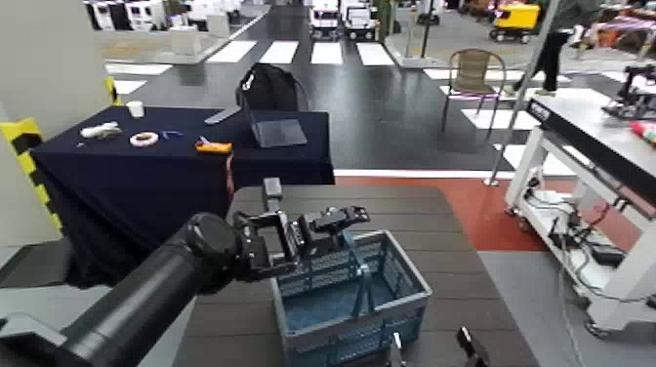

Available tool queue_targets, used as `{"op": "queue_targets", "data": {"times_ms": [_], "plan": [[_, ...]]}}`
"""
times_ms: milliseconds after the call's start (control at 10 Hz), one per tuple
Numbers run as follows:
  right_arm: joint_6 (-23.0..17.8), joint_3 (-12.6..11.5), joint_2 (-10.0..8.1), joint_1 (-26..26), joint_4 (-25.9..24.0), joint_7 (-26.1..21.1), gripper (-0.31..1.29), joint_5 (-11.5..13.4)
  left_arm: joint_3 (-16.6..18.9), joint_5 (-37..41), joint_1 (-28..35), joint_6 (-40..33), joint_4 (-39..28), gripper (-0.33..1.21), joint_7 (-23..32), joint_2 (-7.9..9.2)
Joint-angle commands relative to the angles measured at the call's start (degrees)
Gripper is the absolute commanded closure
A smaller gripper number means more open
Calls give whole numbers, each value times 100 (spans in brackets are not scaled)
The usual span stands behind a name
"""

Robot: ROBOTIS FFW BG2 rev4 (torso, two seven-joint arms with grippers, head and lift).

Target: Place the crate on the table.

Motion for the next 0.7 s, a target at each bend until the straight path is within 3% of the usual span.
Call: {"op": "queue_targets", "data": {"times_ms": [100,400,700], "plan": [[12,8,0,0,-5,1,13,-1,68,-429,9,-29,-133,8,31,41],[3,-35,9,26,-22,1,13,8,639,-1906,255,-2,-845,8,250,138],[3,-132,53,79,-31,1,13,26,1053,-2864,1020,-310,-2506,8,945,481]]}}
